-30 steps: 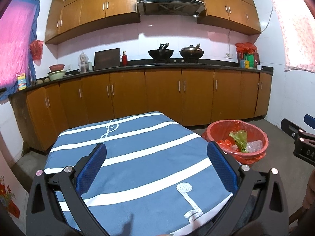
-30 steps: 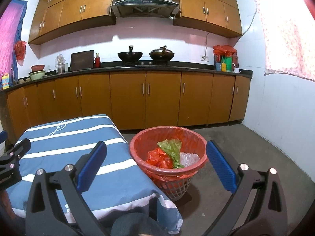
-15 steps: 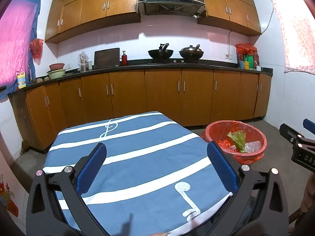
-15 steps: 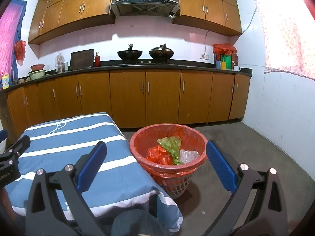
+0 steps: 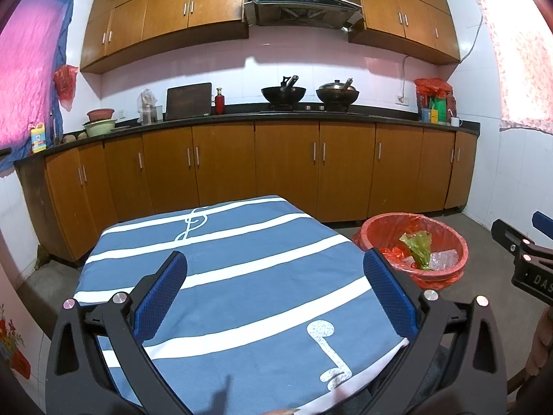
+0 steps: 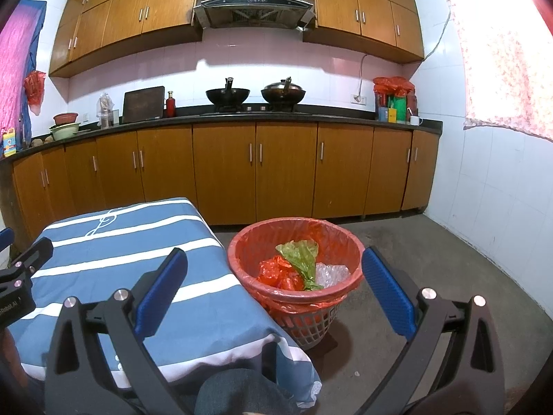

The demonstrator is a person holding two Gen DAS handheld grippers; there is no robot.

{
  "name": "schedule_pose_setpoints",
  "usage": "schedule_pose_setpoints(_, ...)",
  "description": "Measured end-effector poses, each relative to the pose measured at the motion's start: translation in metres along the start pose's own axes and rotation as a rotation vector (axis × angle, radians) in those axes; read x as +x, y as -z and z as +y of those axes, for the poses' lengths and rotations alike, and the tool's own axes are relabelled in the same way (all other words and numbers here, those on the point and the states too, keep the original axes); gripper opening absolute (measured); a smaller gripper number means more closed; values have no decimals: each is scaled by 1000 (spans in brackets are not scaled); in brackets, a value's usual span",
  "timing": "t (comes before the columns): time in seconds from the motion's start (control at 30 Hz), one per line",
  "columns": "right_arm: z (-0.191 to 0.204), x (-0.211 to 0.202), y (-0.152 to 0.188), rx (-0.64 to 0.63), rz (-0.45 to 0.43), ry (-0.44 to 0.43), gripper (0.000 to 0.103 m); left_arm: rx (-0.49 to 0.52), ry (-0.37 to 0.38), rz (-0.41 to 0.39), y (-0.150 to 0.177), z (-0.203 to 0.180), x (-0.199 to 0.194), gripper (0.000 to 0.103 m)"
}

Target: Collect trash

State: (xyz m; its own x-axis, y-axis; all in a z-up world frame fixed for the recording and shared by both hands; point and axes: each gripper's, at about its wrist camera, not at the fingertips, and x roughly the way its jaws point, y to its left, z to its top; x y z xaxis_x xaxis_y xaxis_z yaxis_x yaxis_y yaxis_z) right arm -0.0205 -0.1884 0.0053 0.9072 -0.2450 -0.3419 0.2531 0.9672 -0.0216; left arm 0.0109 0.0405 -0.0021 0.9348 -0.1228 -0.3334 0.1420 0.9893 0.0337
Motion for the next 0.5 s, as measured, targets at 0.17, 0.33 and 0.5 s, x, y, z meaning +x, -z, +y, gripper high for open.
schedule_pose_setpoints(0.17, 0, 0, 1, 1, 1, 0, 99, 0, 0, 0, 0, 0, 0, 101)
schedule_pose_setpoints(0.33, 0, 0, 1, 1, 1, 0, 99, -1, 2, 1, 0, -2, 0, 101)
schedule_pose_setpoints(0.5, -1, 0, 1, 1, 2, 2, 99, -1, 3, 2, 0, -3, 0, 101)
